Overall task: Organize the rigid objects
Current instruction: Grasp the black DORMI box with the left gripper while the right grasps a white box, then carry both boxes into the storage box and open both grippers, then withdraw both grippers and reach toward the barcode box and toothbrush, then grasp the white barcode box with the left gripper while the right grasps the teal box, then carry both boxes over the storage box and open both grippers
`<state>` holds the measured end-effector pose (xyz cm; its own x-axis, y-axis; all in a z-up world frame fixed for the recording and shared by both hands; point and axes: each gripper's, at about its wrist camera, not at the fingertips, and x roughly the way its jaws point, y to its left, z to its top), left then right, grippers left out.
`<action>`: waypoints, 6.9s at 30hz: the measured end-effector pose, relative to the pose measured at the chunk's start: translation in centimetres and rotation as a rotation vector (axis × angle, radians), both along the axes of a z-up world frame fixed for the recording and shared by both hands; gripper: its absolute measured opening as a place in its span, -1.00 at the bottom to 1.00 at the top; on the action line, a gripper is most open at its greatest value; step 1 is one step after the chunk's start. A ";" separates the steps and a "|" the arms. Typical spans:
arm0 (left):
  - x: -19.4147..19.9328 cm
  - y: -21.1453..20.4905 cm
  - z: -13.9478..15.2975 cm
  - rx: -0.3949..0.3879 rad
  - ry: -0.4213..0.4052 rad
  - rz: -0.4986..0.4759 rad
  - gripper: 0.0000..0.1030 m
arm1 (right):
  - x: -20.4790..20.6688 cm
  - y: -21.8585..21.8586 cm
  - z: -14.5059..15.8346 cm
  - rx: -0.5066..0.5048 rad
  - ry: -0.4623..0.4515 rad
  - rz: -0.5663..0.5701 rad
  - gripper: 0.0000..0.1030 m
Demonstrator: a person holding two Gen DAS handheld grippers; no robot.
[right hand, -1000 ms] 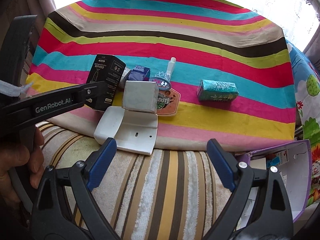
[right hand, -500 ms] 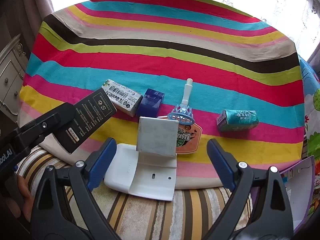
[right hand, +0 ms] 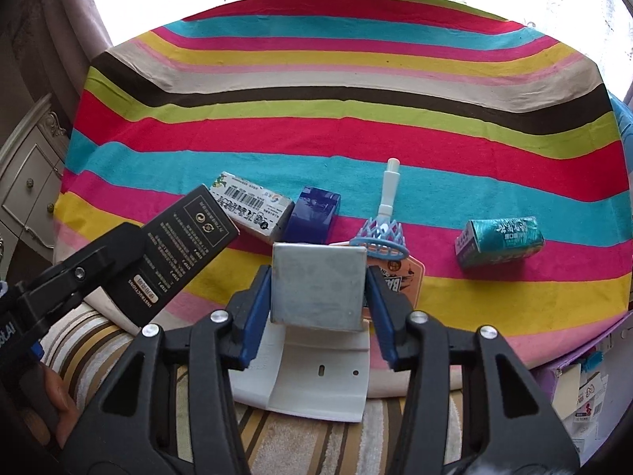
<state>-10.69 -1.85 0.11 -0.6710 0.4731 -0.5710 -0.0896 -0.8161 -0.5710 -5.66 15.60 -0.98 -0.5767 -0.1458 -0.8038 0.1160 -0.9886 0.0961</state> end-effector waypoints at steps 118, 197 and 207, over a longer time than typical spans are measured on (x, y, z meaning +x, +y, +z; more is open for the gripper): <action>9.1 20.0 2.6 -0.191 -0.078 -0.398 0.30 | 18.9 23.1 3.8 -0.050 0.034 -0.412 0.58; 0.6 9.8 3.0 -0.431 -0.056 -0.217 0.48 | 4.2 13.3 1.8 -0.002 -0.071 -0.139 0.47; 6.3 16.0 4.1 -0.424 -0.017 -0.372 0.48 | 10.8 16.8 2.9 -0.007 -0.062 -0.205 0.47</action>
